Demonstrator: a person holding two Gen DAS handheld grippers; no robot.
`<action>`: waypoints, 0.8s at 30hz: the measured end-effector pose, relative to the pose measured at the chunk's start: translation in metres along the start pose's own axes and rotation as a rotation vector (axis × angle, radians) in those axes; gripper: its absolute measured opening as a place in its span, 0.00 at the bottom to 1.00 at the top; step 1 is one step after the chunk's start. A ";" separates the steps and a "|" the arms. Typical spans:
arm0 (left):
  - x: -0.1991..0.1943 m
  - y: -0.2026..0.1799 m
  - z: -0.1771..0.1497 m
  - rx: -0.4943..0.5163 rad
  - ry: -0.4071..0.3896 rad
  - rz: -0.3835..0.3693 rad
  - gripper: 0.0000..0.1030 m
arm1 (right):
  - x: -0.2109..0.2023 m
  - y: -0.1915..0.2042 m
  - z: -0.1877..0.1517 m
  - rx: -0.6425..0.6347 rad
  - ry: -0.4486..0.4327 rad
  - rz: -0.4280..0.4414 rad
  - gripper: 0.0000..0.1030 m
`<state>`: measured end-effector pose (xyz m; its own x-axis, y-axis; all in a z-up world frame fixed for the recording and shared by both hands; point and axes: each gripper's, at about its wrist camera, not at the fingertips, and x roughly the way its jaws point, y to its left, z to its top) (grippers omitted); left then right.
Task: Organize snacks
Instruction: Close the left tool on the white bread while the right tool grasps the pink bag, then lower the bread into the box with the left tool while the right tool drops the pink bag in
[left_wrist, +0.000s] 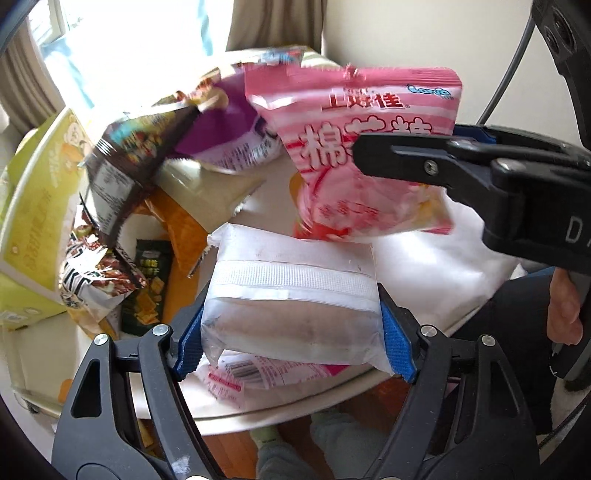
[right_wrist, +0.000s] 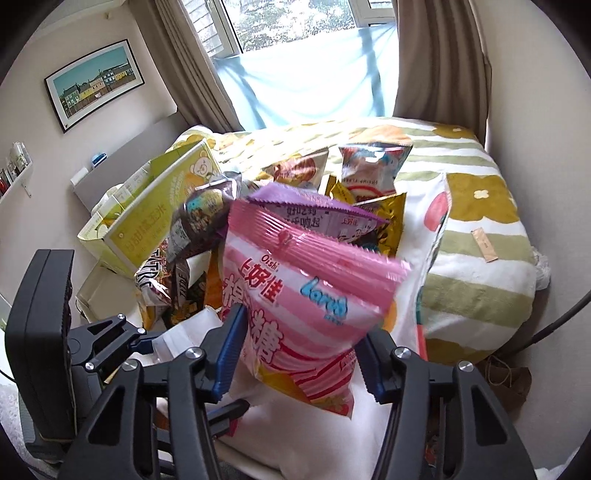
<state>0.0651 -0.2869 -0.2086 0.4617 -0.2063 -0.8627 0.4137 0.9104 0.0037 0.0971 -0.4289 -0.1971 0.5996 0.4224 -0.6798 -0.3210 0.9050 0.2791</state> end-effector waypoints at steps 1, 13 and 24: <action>-0.006 0.001 0.001 -0.006 -0.003 -0.005 0.74 | -0.006 0.001 0.001 -0.002 -0.005 -0.004 0.49; -0.085 0.024 0.007 -0.083 -0.102 0.001 0.74 | -0.068 0.019 0.015 0.013 -0.083 -0.038 0.44; -0.151 0.110 0.038 -0.217 -0.265 0.087 0.74 | -0.081 0.064 0.071 -0.055 -0.165 -0.032 0.44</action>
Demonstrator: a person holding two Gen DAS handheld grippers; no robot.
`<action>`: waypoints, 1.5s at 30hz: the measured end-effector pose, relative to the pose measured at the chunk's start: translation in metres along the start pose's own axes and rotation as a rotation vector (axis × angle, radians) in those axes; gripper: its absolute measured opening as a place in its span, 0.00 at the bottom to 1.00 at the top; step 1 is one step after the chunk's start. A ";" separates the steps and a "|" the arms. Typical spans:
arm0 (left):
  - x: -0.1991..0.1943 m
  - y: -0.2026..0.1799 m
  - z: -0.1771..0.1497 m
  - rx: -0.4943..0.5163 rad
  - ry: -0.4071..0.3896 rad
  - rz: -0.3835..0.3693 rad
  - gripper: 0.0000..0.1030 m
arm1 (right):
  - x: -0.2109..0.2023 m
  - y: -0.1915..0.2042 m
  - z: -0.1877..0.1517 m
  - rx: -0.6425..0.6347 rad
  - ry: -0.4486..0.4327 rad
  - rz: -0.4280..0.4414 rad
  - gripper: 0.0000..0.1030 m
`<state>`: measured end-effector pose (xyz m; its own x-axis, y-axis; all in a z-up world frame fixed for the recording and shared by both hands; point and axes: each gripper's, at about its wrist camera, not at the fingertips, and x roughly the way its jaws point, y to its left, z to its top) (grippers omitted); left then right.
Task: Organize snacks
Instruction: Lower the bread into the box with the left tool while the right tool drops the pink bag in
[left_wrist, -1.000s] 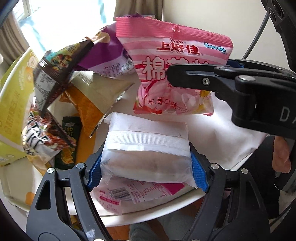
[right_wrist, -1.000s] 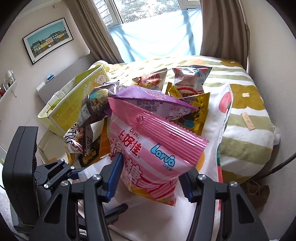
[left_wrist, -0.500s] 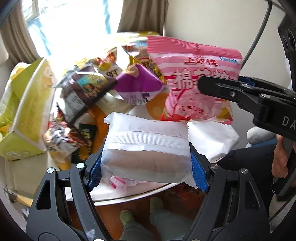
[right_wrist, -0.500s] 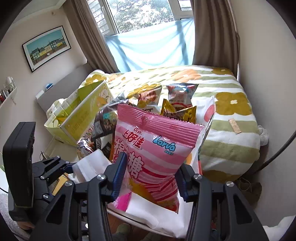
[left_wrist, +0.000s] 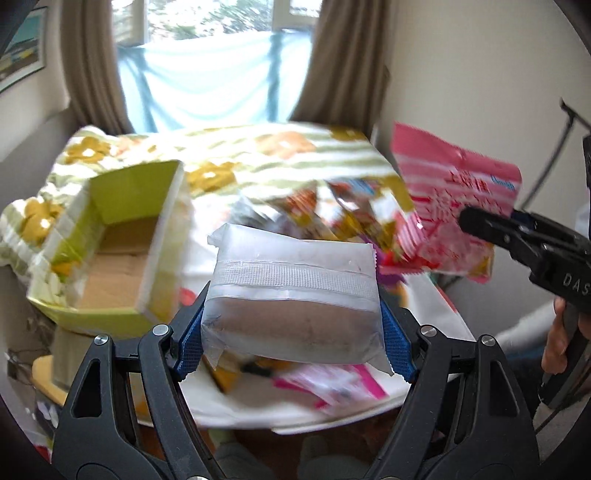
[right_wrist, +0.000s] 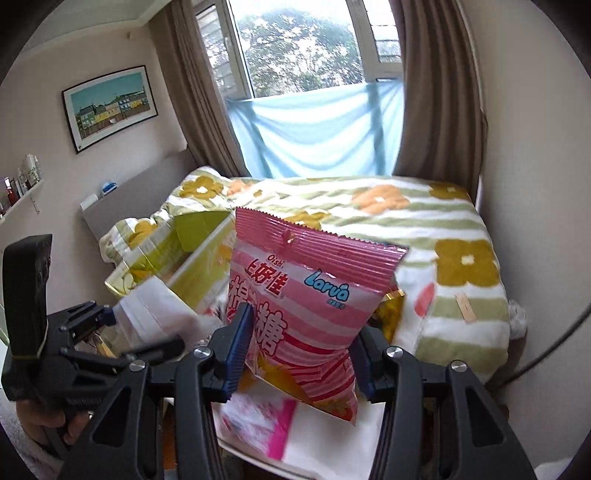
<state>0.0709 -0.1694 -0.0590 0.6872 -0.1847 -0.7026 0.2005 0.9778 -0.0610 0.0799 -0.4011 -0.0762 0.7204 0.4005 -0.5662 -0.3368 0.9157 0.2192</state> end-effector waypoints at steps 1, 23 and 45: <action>-0.003 0.013 0.006 -0.011 -0.014 0.010 0.74 | 0.003 0.007 0.006 -0.007 -0.005 0.004 0.44; 0.058 0.289 0.051 0.012 0.148 0.123 0.74 | 0.213 0.215 0.087 0.064 0.168 0.124 0.44; 0.087 0.296 0.024 0.178 0.211 0.178 1.00 | 0.262 0.236 0.084 0.061 0.297 0.045 0.44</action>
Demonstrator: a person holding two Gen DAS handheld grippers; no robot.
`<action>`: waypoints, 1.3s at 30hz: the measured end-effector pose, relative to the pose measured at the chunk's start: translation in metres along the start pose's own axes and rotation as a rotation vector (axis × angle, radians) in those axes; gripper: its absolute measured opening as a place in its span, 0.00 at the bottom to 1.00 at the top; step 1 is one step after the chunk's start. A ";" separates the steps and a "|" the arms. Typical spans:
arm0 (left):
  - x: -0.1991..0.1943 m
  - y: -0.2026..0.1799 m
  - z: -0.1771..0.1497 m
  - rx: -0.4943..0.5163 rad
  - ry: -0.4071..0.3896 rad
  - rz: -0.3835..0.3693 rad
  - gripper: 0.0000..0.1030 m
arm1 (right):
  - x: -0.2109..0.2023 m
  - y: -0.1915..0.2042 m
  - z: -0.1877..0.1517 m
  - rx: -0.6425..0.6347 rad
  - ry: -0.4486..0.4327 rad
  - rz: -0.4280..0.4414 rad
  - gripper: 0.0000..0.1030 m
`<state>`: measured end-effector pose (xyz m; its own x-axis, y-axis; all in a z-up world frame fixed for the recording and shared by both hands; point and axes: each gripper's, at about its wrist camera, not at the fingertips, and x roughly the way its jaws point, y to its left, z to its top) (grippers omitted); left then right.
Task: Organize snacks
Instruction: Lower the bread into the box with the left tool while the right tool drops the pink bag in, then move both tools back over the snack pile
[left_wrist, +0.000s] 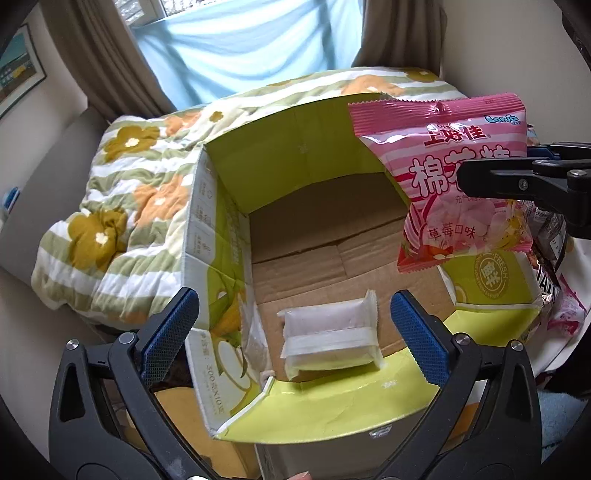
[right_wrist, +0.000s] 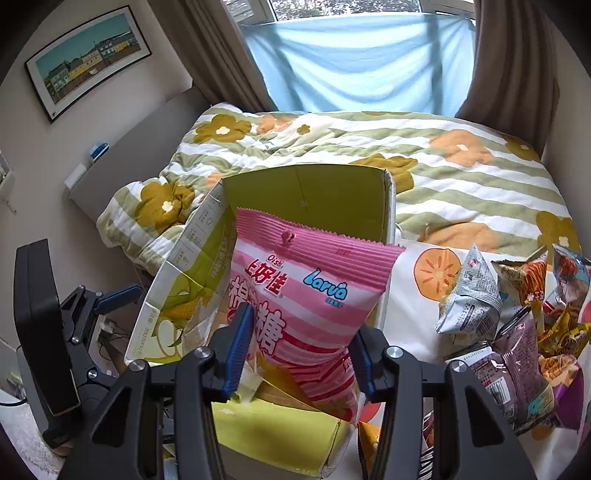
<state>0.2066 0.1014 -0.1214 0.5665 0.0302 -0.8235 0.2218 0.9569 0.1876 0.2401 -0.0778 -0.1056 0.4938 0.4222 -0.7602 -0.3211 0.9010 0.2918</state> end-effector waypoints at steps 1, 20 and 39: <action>-0.002 0.002 -0.001 -0.009 -0.003 0.000 1.00 | 0.000 0.002 0.000 -0.009 0.004 0.004 0.44; -0.007 0.039 -0.029 -0.184 0.057 0.011 1.00 | 0.030 0.014 -0.015 0.038 0.120 0.022 0.78; -0.027 0.023 -0.016 -0.124 0.016 -0.041 1.00 | -0.016 0.018 -0.035 0.031 -0.012 -0.047 1.00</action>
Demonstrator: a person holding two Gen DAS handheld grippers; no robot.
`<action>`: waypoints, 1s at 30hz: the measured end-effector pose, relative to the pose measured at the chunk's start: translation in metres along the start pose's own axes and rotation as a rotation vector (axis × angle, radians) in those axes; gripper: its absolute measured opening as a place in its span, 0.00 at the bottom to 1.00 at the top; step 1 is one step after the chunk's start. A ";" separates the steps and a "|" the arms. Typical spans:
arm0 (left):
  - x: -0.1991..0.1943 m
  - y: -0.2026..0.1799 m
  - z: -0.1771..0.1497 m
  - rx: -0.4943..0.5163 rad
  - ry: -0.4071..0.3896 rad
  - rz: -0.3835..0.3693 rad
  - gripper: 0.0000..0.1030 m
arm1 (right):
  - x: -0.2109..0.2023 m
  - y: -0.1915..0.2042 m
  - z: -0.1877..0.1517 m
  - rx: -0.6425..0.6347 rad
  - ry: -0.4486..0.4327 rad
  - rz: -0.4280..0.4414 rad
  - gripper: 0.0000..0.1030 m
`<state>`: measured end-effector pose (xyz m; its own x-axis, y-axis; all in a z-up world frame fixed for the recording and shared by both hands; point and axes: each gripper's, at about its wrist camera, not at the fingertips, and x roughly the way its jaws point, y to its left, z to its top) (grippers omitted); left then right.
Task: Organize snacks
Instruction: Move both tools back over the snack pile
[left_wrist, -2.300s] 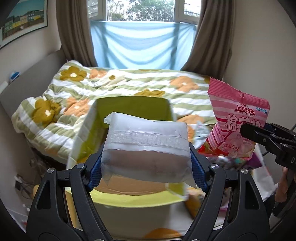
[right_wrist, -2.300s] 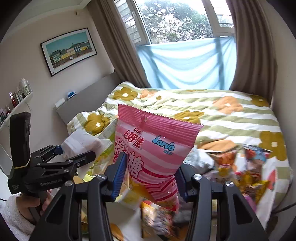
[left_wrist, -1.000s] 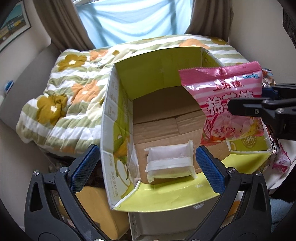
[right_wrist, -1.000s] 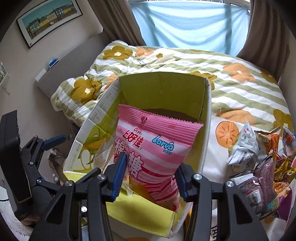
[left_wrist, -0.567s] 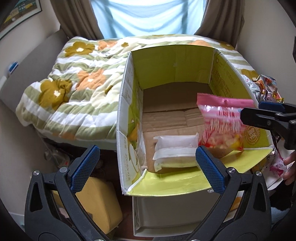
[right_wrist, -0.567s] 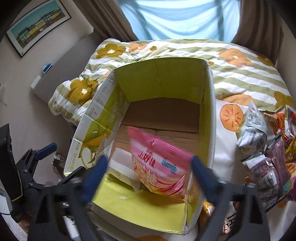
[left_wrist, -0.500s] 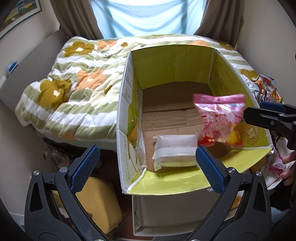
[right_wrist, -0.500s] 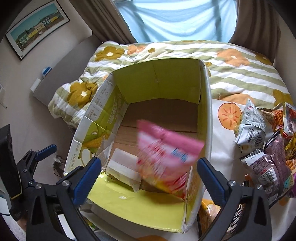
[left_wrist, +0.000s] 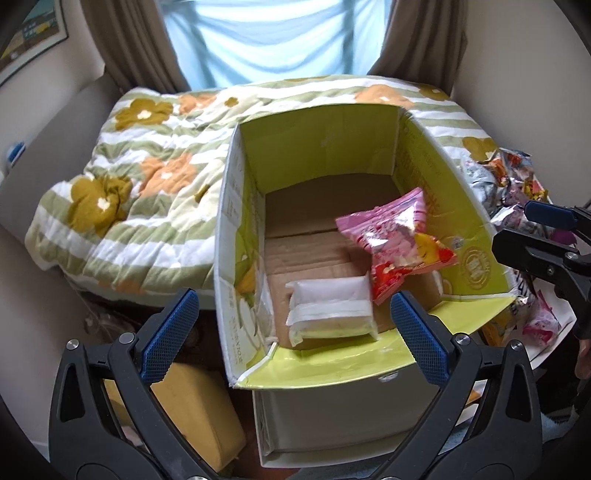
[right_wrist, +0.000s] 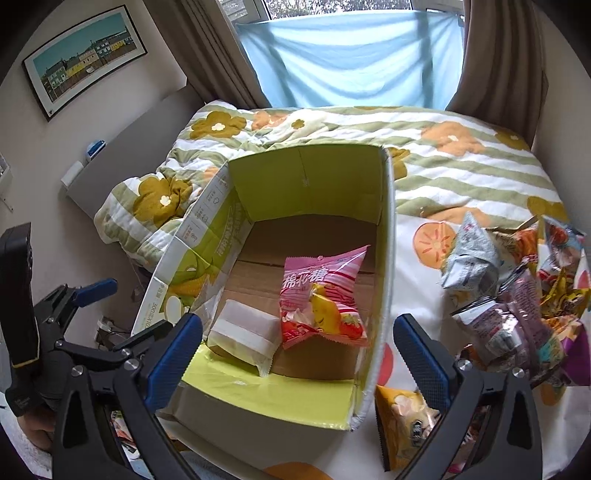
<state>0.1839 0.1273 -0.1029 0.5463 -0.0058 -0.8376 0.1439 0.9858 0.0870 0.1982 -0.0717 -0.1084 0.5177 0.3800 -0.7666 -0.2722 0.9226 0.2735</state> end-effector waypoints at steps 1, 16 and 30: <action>-0.003 -0.003 0.004 0.006 -0.010 -0.021 1.00 | -0.006 -0.001 -0.001 0.000 -0.011 -0.008 1.00; -0.034 -0.124 0.089 0.105 -0.155 -0.171 1.00 | -0.116 -0.101 0.016 0.076 -0.208 -0.198 1.00; 0.048 -0.307 0.171 0.031 -0.047 -0.231 1.00 | -0.127 -0.298 0.049 0.125 -0.159 -0.214 1.00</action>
<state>0.3073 -0.2046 -0.0773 0.5333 -0.2392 -0.8114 0.2947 0.9516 -0.0868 0.2535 -0.3921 -0.0638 0.6757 0.1720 -0.7168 -0.0459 0.9803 0.1920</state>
